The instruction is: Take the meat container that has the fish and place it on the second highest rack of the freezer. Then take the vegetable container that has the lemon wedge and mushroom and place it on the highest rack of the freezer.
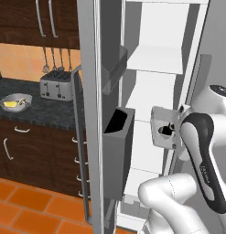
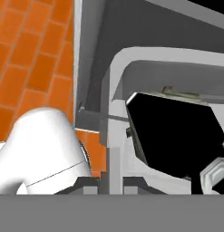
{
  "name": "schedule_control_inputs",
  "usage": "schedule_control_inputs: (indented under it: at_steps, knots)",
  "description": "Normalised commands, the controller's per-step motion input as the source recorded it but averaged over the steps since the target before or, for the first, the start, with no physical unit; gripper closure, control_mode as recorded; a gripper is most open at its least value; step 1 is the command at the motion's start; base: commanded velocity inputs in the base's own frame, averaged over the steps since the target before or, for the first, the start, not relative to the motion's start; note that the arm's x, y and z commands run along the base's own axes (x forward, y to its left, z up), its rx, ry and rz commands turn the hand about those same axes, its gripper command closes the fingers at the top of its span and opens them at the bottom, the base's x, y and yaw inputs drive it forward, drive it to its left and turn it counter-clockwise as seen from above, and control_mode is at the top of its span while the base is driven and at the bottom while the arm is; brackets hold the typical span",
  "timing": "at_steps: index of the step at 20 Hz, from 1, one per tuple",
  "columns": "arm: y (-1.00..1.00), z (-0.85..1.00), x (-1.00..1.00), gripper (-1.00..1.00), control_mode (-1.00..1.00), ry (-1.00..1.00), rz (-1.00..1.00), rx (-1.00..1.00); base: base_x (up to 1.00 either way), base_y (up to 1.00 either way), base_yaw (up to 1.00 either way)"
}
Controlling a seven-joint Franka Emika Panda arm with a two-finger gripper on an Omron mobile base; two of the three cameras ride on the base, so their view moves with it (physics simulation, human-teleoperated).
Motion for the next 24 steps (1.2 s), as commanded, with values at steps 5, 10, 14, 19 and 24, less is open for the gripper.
schedule_control_inputs:
  at_steps: [5,10,14,19,24]
  knots:
    - [-0.01,-0.1,0.44,1.0,-1.0,-0.14,-0.12,0.1,0.0,0.0,0.0]
    - [0.02,-0.28,0.22,1.0,-1.0,-0.3,0.07,-0.05,0.0,0.0,0.0]
    - [-0.01,-0.06,0.51,1.0,-1.0,-0.03,0.05,-0.05,0.0,0.0,0.0]
    - [0.0,-0.01,0.57,1.0,-1.0,-0.01,0.02,0.0,0.0,0.0,0.0]
    - [-0.02,-0.1,0.65,1.0,-1.0,0.0,0.0,0.0,0.0,0.0,0.0]
